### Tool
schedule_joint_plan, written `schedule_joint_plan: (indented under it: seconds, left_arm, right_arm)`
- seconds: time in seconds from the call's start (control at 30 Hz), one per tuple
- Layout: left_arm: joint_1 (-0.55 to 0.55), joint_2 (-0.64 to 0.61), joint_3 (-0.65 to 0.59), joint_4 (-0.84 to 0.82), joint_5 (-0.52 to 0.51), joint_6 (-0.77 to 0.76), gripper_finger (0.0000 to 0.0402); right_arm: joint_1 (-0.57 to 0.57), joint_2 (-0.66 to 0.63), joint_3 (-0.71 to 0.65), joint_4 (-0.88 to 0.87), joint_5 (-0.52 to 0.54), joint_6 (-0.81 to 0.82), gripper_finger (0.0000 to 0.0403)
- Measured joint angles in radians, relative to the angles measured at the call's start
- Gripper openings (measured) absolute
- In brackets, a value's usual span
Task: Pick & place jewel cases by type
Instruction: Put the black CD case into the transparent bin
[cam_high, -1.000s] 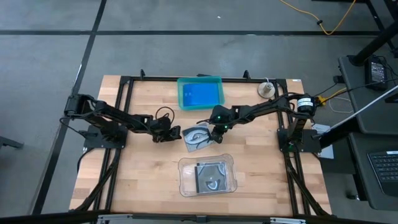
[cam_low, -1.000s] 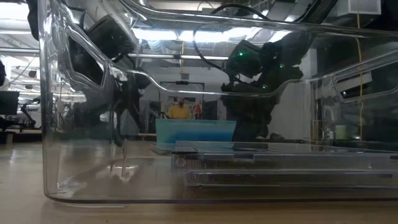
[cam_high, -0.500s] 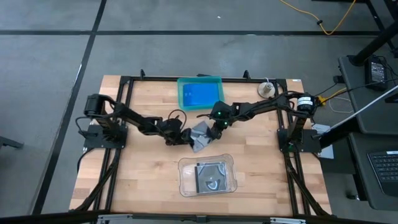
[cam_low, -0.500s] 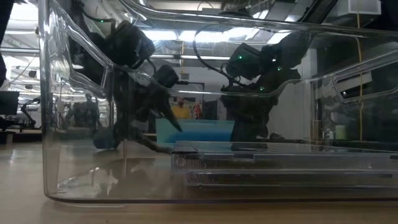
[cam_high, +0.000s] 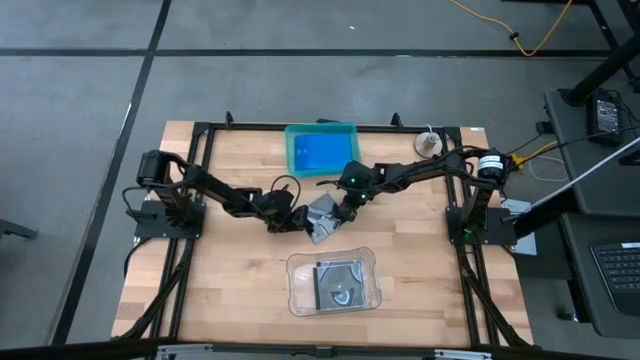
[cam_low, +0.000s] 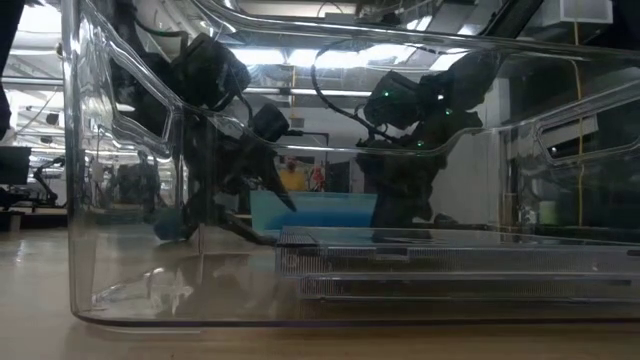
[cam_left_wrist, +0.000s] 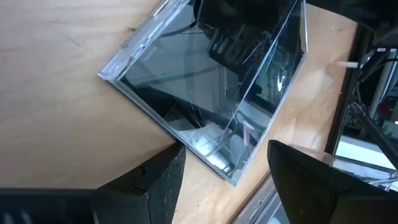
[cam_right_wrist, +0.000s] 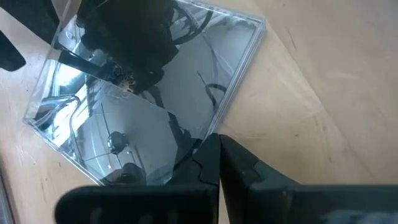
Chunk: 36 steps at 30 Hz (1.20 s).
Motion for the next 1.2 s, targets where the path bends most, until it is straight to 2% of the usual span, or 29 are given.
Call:
schedule_joint_plan:
  seconds: [0.47, 0.73, 1.03, 1.2]
  left_arm:
    - [0.007, -0.045, -0.005, -0.010, -0.071, 0.095, 0.0217]
    - [0.019, -0.091, -0.006, -0.072, -0.220, 0.120, 0.0217]
    - [0.013, -0.093, -0.002, -0.108, -0.114, 0.087, 0.0219]
    - [0.012, -0.093, -0.001, -0.093, -0.129, 0.111, 0.0219]
  right_arm:
    - [0.029, -0.002, 0.002, -0.052, -0.003, 0.008, 0.0007]
    - [0.031, -0.002, 0.001, -0.056, -0.007, 0.005, 0.0007]
    - [0.032, -0.001, 0.000, -0.053, -0.014, 0.003, 0.0007]
    - [0.033, -0.001, 0.000, -0.047, -0.014, 0.001, 0.0007]
